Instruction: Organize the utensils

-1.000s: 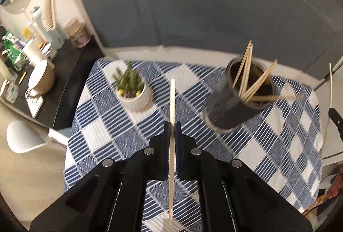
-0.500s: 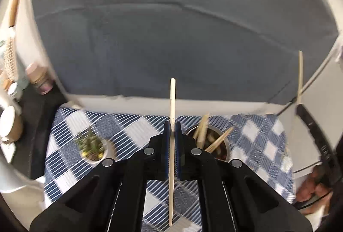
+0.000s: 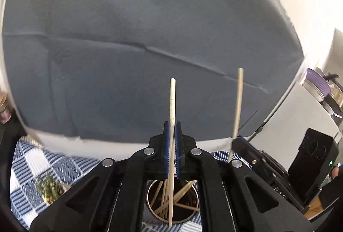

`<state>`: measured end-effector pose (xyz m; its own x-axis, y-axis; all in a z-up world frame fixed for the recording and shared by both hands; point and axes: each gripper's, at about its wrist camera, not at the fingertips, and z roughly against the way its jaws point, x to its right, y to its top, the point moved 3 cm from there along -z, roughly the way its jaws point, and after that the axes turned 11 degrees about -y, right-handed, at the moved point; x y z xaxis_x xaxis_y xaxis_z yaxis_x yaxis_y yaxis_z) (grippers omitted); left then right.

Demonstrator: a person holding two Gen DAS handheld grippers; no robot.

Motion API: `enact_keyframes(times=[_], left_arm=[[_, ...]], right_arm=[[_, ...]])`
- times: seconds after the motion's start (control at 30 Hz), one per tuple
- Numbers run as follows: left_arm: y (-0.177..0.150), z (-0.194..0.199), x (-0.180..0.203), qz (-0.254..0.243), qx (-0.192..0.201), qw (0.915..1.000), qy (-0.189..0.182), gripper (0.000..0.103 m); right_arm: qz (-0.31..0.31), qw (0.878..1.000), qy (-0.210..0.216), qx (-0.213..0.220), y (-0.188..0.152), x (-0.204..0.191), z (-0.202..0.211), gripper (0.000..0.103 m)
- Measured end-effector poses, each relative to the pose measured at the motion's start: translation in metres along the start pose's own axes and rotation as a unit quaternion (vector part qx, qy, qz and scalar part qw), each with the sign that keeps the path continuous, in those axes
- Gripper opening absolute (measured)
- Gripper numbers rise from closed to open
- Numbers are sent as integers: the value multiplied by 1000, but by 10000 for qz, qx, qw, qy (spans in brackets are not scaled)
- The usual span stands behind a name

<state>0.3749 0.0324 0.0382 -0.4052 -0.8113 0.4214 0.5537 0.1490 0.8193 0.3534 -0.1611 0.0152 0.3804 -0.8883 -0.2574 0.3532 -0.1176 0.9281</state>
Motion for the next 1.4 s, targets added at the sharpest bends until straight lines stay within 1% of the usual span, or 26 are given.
enact_keyframes(times=[0.1,0.17,0.27,0.37,0.47,0.57,0.73,0.87,1.07,1.13,1.27,1.3,1.33,1.37,1.4], left_arm=[[-4,-8,5,-341,142,9990,-233,5],[-8,-11,10,-479,272,9970,-539,5],[-14,-22,10,-597,263,9956,-671,5],[-21,-33,6,-651,177,9955,-661,5],[-34,-42,-2,-556,91,9960,-691,5],[-45,-53,-7,-518,-54,9966,-632,5],[-62,-59,-10,-441,-222,9972,-555,5],[-68,-55,-13,-390,-281,9976,-499,5],[-77,-47,-10,-436,-336,9977,-387,5],[-78,-42,-8,-442,-329,9978,-359,5],[-81,-33,-4,-429,-318,9980,-328,5],[-82,-32,-2,-425,-311,9981,-308,8],[-83,-29,-1,-431,-298,9982,-281,13],[-84,-27,0,-435,-299,9982,-279,17],[-84,-25,3,-439,-292,9982,-273,27]], right_arm=[[-53,9999,124,-25,-6,2,-10,5],[-77,9998,182,-52,-10,6,-15,5],[-99,9996,222,-127,-19,9,-23,5],[-161,9994,201,-235,-30,14,-29,5],[-168,9990,128,-389,-43,18,-36,5],[-143,9983,64,-560,-57,20,-39,5],[-140,9971,12,-750,-70,18,-42,5],[-86,9973,-26,-732,-72,16,-39,5],[72,9974,0,-717,-73,19,-23,5],[180,9972,-23,-724,-74,18,-16,8],[286,9968,-130,-741,-74,15,-7,9],[314,9966,-163,-749,-74,14,-5,11],[354,9964,-219,-740,-75,12,-1,24],[367,9962,-260,-740,-75,11,2,40],[363,9959,-294,-774,-75,11,6,45]])
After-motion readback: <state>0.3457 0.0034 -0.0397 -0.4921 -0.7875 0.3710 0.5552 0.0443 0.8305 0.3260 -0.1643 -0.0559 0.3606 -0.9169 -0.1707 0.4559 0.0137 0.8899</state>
